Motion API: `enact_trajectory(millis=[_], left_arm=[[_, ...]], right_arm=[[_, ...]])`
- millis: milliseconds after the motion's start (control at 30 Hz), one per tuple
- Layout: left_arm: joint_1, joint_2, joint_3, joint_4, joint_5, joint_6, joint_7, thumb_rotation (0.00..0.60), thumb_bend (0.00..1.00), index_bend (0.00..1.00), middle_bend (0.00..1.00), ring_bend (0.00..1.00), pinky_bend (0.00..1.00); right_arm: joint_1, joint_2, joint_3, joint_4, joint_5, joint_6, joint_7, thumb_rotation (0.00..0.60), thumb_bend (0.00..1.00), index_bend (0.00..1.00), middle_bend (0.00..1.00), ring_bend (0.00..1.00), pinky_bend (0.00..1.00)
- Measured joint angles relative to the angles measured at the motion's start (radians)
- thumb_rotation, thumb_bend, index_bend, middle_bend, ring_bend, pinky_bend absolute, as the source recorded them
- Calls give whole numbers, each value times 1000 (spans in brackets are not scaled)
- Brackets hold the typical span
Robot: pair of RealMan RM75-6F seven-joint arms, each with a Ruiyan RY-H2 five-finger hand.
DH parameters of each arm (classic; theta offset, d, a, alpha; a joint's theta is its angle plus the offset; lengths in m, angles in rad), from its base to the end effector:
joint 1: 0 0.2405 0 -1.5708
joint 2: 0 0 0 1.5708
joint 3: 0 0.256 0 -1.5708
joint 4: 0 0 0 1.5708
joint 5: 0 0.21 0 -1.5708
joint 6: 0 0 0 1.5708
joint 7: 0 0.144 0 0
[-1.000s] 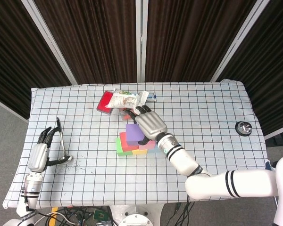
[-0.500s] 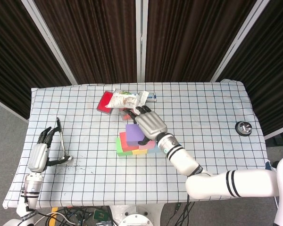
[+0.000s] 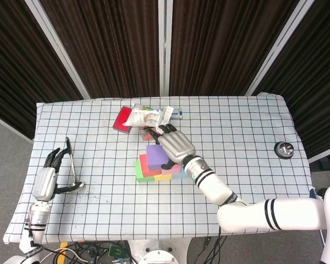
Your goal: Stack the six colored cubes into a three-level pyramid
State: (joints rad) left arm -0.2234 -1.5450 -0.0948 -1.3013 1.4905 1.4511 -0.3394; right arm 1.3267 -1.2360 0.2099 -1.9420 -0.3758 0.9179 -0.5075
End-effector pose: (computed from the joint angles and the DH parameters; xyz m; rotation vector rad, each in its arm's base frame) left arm -0.2884 0.2320 0.0475 -1.2673 -1.1930 -1.3341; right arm 0.0234 -0.3481 0.0383 2.0605 -1.0681 0.9028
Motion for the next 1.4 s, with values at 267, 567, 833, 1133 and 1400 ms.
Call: enact_trajectory(millis=[267, 567, 833, 1133, 1400], left_arm=[[0, 1, 0, -2, -1, -1, 1, 600, 0, 85, 123, 0, 8], [1, 3, 0, -3, 0, 1, 1, 600, 0, 85, 123, 0, 8], [6, 31, -7, -16, 4, 24, 20, 600, 0, 90, 122, 0, 8], [26, 103, 0, -64, 30, 68, 88, 600, 0, 111, 118, 0, 10], [73, 207, 55, -145, 65, 101, 204, 600, 0, 110, 118, 0, 16]], right_arm=[[-3, 4, 0, -1, -6, -9, 11, 600, 56, 0, 151, 0, 0], [-18, 32, 6, -36, -26, 4, 27, 600, 54, 0, 139, 0, 0], [-111, 153, 2, -175, -149, 95, 53, 600, 0, 0, 60, 0, 0], [-398, 289, -150, -316, -496, 422, 2, 600, 0, 0, 0, 0, 0], [-756, 278, -328, -238, -867, 707, 14, 600, 0, 0, 0, 0, 0]])
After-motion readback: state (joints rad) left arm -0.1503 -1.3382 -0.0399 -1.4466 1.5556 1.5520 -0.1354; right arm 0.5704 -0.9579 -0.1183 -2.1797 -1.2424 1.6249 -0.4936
